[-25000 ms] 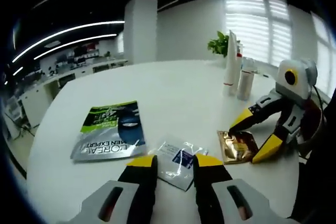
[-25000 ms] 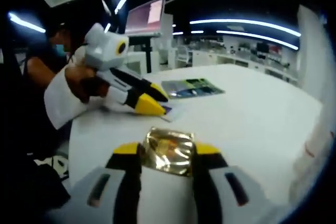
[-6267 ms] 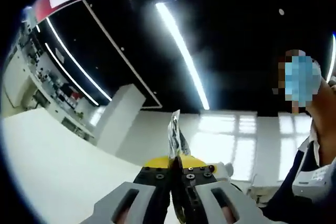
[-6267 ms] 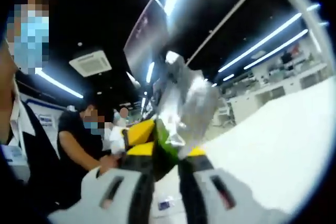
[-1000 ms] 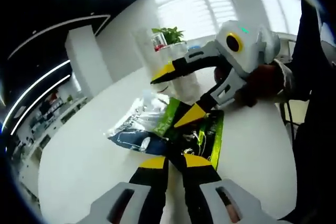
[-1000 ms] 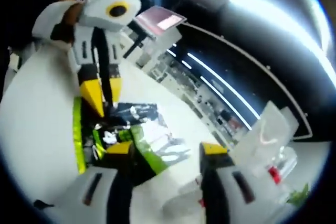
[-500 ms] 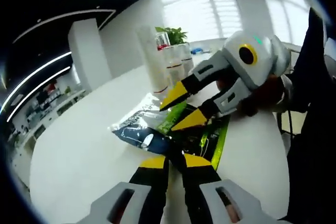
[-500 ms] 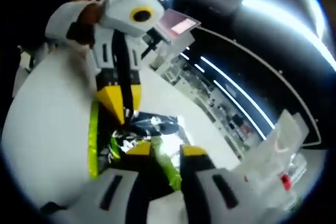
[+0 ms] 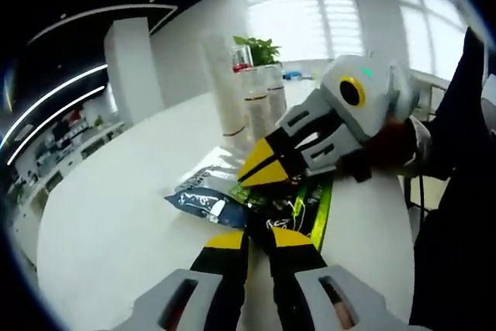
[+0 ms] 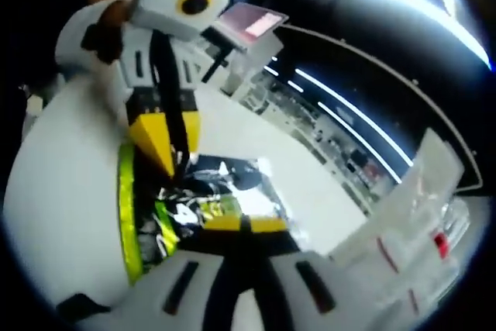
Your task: Arrange the skincare products in the storage area until every visible bottle or jar stands upright without overlapping.
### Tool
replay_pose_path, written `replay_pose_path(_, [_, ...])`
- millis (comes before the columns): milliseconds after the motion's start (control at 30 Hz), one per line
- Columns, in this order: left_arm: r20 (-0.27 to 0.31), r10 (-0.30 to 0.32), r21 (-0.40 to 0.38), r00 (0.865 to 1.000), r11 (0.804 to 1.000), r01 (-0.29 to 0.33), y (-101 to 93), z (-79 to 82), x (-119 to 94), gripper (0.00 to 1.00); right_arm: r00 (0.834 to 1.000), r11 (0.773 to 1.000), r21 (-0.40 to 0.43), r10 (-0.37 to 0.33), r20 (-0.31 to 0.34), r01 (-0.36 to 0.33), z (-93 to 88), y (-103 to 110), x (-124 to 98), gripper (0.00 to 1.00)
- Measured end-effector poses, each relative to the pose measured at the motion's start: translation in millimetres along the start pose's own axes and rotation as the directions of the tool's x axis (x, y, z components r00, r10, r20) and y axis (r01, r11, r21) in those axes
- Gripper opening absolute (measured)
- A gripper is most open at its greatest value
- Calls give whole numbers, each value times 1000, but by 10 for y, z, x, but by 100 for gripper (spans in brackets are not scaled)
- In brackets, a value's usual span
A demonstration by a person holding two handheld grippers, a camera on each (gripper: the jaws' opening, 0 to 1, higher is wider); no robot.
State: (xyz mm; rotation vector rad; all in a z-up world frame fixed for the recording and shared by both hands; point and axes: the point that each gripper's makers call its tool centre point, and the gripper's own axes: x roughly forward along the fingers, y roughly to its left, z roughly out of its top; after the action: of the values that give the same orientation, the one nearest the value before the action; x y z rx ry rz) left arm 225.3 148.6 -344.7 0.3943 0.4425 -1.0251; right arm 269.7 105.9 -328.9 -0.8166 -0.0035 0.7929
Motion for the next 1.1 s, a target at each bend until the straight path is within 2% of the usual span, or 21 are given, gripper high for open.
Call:
replay_pose_path(133, [-11, -43, 4, 999, 999, 43, -66, 0, -27, 10, 1000, 999, 32, 3, 1, -3, -18, -16, 8, 0])
replay_pose_path(267, [-19, -63, 18, 998, 998, 63, -18, -28, -120, 10, 1000, 992, 128, 16, 1, -16, -49, -16, 7, 0])
replay_pose_path(333, [-29, -41, 31, 999, 999, 42, 35, -49, -160, 8, 1000, 986, 166, 19, -2, -18, -68, -24, 0, 0])
replay_pose_path(433, [-24, -19, 52, 1000, 998, 20, 87, -28, -175, 6, 1000, 984, 179, 23, 0, -22, -71, -16, -6, 0])
replay_pose_path(700, [9, 12, 56, 1000, 998, -12, 172, 149, 4, 0, 1000, 984, 176, 26, 9, -27, -68, 0, -17, 0])
replay_pose_path(867, [-55, 52, 49, 997, 998, -49, 286, 102, 187, 0, 999, 978, 205, 39, 21, -42, -83, -2, -35, 0])
replay_pose_path(1100, [-86, 33, 50, 996, 998, -29, 270, 95, 255, 0, 997, 969, 236, 65, 48, -75, -105, 7, -60, 0])
